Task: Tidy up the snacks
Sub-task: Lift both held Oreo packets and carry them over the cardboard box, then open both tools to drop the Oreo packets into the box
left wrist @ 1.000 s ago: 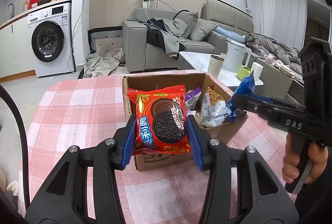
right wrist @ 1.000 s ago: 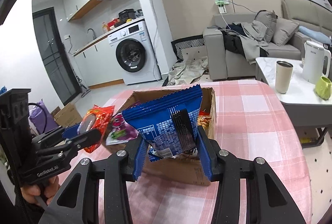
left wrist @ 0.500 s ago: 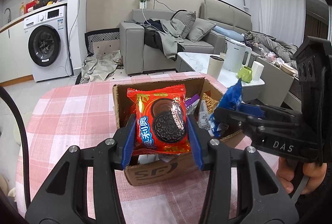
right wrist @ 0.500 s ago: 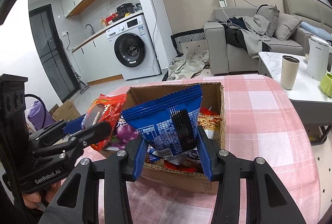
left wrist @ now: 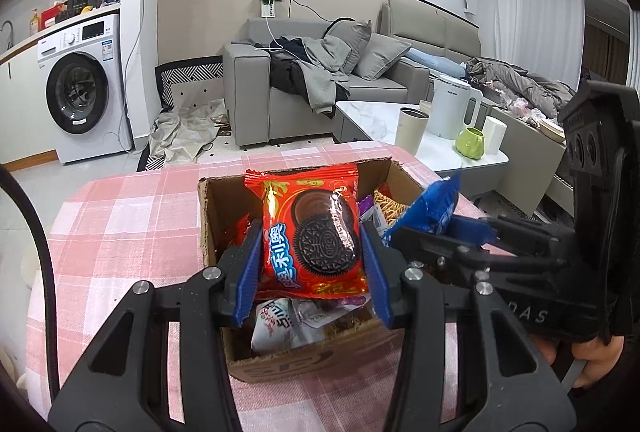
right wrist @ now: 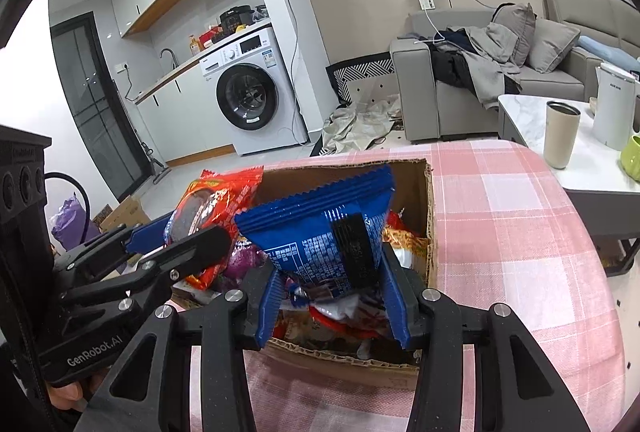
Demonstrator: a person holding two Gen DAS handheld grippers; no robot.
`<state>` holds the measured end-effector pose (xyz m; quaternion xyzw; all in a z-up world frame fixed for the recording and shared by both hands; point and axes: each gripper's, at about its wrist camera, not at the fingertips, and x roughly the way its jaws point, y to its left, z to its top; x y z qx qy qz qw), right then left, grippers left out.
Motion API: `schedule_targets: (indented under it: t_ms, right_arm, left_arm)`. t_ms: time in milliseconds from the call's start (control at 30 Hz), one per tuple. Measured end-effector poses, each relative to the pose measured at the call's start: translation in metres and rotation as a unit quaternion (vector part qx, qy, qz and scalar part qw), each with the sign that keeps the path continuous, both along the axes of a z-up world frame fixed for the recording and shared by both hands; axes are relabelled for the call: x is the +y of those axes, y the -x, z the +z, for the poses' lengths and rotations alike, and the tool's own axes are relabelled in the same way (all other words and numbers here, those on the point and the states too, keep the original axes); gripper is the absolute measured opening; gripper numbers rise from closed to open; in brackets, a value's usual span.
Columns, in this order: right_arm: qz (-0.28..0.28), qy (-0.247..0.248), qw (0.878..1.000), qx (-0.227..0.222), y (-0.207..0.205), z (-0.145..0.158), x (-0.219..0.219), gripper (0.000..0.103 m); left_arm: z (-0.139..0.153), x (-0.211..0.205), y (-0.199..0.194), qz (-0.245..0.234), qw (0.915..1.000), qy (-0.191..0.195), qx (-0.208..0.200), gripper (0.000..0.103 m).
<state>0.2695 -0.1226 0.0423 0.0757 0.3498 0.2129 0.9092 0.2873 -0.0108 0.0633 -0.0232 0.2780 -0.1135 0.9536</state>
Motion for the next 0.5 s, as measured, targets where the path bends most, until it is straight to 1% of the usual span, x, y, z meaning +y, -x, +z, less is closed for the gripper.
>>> schedule_targets:
  t_ms: [333, 500]
  right_arm:
    - [0.003, 0.003, 1.000, 0.004, -0.010, -0.005, 0.000, 0.046]
    - [0.009, 0.007, 1.000, 0.003, -0.009, -0.005, -0.001, 0.046]
  left_arm:
    - [-0.006, -0.001, -0.020, -0.010, 0.9999, 0.001, 0.004, 0.043]
    - [-0.007, -0.004, -0.028, -0.013, 0.9999, -0.005, 0.005, 0.044]
